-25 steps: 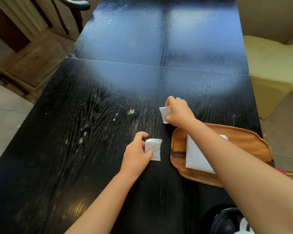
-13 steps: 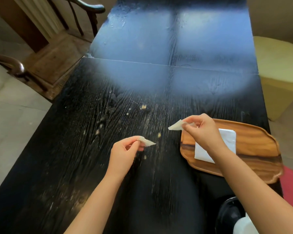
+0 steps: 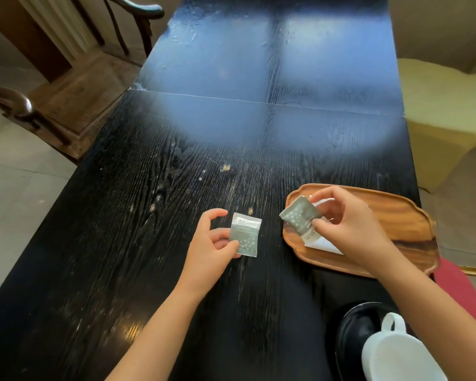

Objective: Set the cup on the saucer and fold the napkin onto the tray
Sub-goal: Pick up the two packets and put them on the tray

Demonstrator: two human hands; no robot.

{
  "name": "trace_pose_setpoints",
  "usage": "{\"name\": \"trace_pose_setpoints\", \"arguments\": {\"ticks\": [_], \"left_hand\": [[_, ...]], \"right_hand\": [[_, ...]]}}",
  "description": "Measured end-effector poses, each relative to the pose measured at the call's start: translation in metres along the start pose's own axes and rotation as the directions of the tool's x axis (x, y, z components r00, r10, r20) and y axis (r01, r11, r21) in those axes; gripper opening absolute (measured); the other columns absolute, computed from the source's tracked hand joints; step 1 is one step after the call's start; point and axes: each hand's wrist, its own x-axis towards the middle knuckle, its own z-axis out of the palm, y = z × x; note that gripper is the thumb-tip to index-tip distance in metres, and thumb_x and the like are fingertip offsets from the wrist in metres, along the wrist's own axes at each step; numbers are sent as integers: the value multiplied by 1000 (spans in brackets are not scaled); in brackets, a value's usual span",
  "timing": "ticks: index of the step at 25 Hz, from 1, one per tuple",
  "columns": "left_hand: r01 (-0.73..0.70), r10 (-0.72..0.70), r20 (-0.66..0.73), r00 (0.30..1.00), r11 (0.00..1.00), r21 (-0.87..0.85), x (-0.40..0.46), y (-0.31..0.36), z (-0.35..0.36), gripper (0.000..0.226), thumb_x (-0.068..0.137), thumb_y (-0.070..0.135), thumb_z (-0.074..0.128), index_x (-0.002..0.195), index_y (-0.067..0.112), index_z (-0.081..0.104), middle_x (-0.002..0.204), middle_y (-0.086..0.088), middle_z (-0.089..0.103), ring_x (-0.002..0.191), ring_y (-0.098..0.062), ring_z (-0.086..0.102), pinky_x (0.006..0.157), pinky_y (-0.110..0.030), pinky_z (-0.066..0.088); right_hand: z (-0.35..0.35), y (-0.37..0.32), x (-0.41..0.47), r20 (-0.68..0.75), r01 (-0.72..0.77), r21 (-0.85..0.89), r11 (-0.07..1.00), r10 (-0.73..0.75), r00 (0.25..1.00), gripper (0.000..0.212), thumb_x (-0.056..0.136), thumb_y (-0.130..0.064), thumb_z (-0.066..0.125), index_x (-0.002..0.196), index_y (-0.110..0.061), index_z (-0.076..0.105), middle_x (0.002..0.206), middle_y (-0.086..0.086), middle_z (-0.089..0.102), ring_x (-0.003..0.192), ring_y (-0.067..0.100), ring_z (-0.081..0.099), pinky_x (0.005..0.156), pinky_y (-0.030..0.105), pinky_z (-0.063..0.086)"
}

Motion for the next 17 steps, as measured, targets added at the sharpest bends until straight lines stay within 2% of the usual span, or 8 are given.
{"name": "trace_pose_setpoints", "arguments": {"ticks": [2, 5, 6, 8, 10, 13, 15, 17], "left_hand": [[8, -8, 36, 999, 1000, -7, -3, 2, 3, 43, 80, -9, 58, 108, 24, 55, 89, -4, 73, 81, -13, 70, 66, -22, 56], [35, -30, 114, 993, 998, -44, -8, 7, 10, 37, 84, -9, 54, 101, 23, 62, 93, -4, 73, 84, -13, 70, 68, -25, 57], [58, -48, 134, 990, 996, -73, -9, 9, 13, 36, 85, -8, 53, 102, 22, 62, 93, -4, 72, 85, -14, 70, 70, -27, 57], [94, -70, 174, 982, 987, -134, -13, 11, 19, 34, 87, -8, 50, 106, 18, 62, 93, -7, 72, 86, -17, 70, 72, -30, 57], [110, -70, 209, 975, 976, -186, -17, 14, 24, 33, 88, -8, 47, 107, 15, 62, 92, -7, 73, 87, -18, 70, 73, -32, 57], [159, -93, 231, 968, 946, -282, -20, 17, 27, 32, 93, -1, 41, 102, 17, 66, 91, -5, 73, 89, -19, 68, 74, -33, 57], [193, -113, 242, 964, 921, -339, -22, 18, 27, 28, 95, 9, 40, 105, 13, 66, 97, -8, 73, 94, -21, 68, 77, -36, 57], [137, -80, 193, 978, 943, -302, -26, 16, 27, 22, 93, 8, 49, 109, 12, 64, 99, -7, 73, 95, -19, 68, 75, -31, 57]], "right_hand": [[-11, -9, 1, 78, -48, 124, 991, 38, 996, 34, 78, 8, 58, 83, -25, 62, 78, -4, 68, 68, 2, 62, 64, 20, 49], [-28, -26, 11, 285, -65, 164, 984, 15, 958, 33, 84, 5, 52, 80, -21, 73, 89, 22, 67, 84, 41, 58, 73, 43, 47], [-29, -33, 15, 381, -26, 113, 993, -20, 925, 34, 84, 3, 52, 82, -22, 74, 92, 26, 66, 85, 46, 56, 72, 46, 46], [-24, -45, 22, 521, 99, -43, 994, -63, 851, 37, 83, 1, 50, 89, -28, 72, 89, 22, 66, 75, 38, 56, 65, 41, 43], [-9, -52, 27, 581, 216, -186, 959, -70, 811, 37, 81, -2, 51, 99, -30, 66, 82, 14, 67, 63, 20, 53, 60, 31, 43], [15, -53, 28, 561, 289, -294, 911, -80, 824, 39, 80, -4, 49, 109, -29, 58, 79, 1, 68, 58, 5, 51, 54, 19, 41], [25, -49, 26, 531, 276, -285, 918, -89, 843, 39, 81, -5, 46, 110, -28, 56, 77, -7, 65, 57, 0, 51, 53, 16, 38], [32, -46, 23, 510, 280, -249, 927, -120, 852, 37, 81, -6, 48, 110, -28, 56, 78, -10, 64, 59, -1, 52, 55, 15, 39]]}}
